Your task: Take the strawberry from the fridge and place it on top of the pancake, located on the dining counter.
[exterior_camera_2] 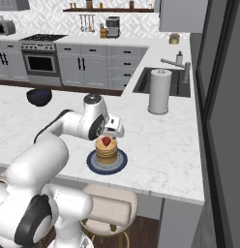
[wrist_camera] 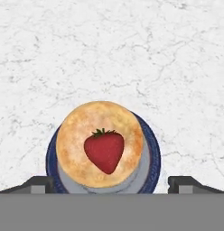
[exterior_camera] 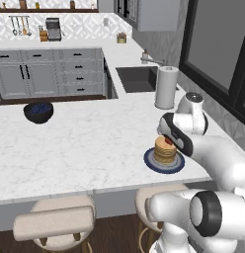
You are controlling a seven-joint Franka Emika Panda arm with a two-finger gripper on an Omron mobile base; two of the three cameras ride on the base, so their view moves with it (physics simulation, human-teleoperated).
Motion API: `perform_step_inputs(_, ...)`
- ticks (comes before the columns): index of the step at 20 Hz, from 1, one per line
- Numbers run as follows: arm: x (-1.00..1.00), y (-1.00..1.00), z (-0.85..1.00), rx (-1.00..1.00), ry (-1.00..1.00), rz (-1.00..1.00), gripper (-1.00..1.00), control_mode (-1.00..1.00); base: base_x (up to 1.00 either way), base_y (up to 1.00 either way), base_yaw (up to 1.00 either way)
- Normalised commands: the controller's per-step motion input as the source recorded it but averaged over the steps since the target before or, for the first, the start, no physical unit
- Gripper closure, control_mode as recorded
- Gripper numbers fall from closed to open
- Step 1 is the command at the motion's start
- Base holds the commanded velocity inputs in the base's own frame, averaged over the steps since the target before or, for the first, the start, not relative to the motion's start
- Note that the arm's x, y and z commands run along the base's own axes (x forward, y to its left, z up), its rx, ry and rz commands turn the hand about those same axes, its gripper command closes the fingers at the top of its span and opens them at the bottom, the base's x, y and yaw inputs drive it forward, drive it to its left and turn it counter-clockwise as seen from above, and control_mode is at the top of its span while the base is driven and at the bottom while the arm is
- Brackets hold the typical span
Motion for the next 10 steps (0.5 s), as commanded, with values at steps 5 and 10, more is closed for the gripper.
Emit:
perform_step_inputs(5, -0.50, -0.02, 0.52, 0.00, -0.05, 0.00, -1.00, -1.00, 0.00, 0.00, 0.00)
perform_step_inputs(10, -0.66, -0.03, 0.08, 0.01, -0.18, 0.00, -1.00, -1.00, 0.00, 0.00, 0.00)
